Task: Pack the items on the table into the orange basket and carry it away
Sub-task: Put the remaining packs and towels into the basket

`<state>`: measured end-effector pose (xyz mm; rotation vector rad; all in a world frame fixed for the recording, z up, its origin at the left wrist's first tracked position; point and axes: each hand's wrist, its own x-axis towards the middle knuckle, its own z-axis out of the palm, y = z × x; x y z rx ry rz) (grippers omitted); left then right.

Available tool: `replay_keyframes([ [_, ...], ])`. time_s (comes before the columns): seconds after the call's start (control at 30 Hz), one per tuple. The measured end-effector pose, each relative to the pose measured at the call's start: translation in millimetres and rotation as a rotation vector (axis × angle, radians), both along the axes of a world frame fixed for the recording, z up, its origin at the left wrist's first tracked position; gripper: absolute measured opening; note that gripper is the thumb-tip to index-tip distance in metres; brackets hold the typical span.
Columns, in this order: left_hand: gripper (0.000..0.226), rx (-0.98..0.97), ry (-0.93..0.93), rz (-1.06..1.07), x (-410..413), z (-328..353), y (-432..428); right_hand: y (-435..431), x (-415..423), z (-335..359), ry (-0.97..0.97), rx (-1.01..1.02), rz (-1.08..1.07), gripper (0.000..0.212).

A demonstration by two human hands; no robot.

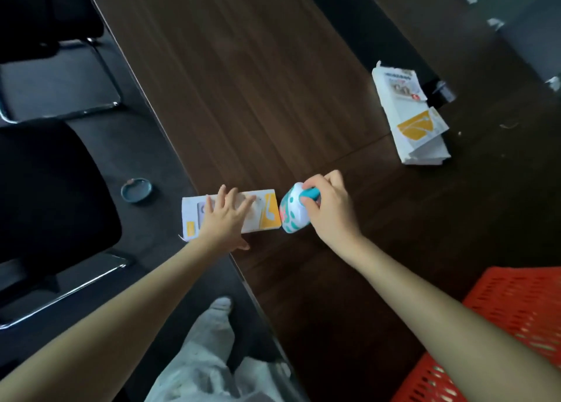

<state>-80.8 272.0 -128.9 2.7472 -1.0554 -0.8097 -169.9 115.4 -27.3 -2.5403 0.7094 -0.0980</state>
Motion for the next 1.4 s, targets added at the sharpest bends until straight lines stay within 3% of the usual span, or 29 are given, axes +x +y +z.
replay_keyframes([
  [0.2, 0.084, -0.047, -0.085, 0.036, 3, 4, -15, -13, -10, -3, -0.059, 0.066, -0.080, 0.010],
  [0.47, 0.088, -0.223, -0.193, -0.086, -4, 106, -92, -82, -69, 74, -0.227, 0.105, -0.261, 0.016],
  [0.7, 0.089, -0.411, -0.347, -0.333, -79, 231, -194, -135, -190, 194, -0.530, -0.129, -0.411, 0.024],
  [0.93, 0.095, -0.612, -0.344, -0.662, -220, 305, -273, -137, -353, 279, -0.685, -0.364, -0.614, 0.012],
  [1.07, 0.092, -0.654, -0.291, -0.843, -298, 308, -288, -125, -437, 269, -0.603, -0.299, -0.720, 0.023],
  [1.17, 0.092, -0.638, -0.305, -0.937, -339, 298, -298, -118, -482, 234, -0.502, -0.133, -0.732, 0.035],
  [1.27, 0.094, -0.602, -0.300, -0.978, -363, 289, -303, -117, -503, 192, -0.412, 0.106, -0.726, 0.033],
  [1.4, 0.091, -0.583, -0.302, -0.998, -376, 276, -306, -122, -500, 128, -0.242, 0.374, -0.673, 0.013],
])
